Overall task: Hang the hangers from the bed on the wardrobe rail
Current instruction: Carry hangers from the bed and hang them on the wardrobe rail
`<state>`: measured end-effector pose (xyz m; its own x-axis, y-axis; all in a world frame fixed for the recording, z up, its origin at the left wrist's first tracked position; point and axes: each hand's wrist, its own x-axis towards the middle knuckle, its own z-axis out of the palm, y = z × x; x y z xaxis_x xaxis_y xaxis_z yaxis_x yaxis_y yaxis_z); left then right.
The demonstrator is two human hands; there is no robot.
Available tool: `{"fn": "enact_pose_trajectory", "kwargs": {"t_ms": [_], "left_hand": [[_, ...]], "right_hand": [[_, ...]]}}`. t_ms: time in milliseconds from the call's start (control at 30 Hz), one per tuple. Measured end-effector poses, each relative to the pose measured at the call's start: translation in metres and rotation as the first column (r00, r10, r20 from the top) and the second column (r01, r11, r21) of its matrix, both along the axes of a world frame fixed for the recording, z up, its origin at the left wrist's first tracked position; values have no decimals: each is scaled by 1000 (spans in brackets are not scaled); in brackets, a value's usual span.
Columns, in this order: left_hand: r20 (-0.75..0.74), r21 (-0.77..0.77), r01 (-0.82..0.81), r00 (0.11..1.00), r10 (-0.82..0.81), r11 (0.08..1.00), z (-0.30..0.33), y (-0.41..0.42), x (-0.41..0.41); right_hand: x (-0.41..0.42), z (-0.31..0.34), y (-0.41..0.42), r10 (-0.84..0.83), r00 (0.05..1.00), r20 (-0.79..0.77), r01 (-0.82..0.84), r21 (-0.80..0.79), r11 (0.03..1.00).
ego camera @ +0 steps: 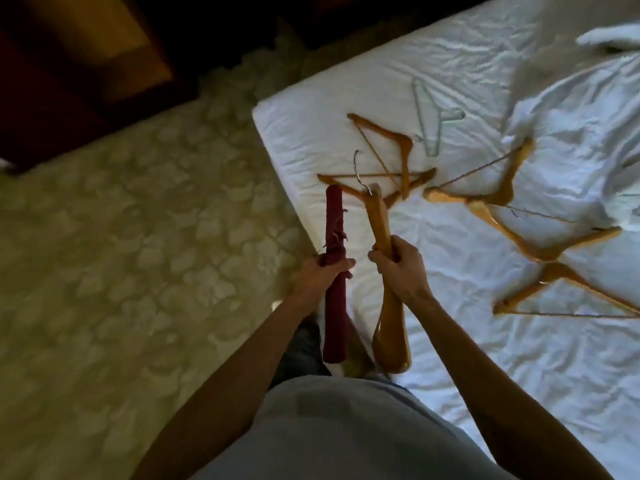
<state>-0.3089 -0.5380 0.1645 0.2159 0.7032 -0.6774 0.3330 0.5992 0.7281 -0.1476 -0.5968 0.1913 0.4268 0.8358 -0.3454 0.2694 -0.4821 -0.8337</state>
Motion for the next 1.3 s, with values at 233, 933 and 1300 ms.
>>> {"fn": "enact_pose_trajectory", "kwargs": {"t_ms": [233, 933, 1300], "left_hand": [[14, -5, -368, 930, 368, 930, 0, 101, -149], [59, 60, -626, 780, 623, 778, -6, 533, -385], [80, 86, -694, 720, 689, 715, 45, 804, -453]], "right_hand": [[-139, -8, 161, 344, 939, 21, -343, -20, 939], [-377, -9, 630, 538, 832, -139, -539, 30, 842], [-455, 39, 907, 597, 788, -148, -595, 64, 801]]}}
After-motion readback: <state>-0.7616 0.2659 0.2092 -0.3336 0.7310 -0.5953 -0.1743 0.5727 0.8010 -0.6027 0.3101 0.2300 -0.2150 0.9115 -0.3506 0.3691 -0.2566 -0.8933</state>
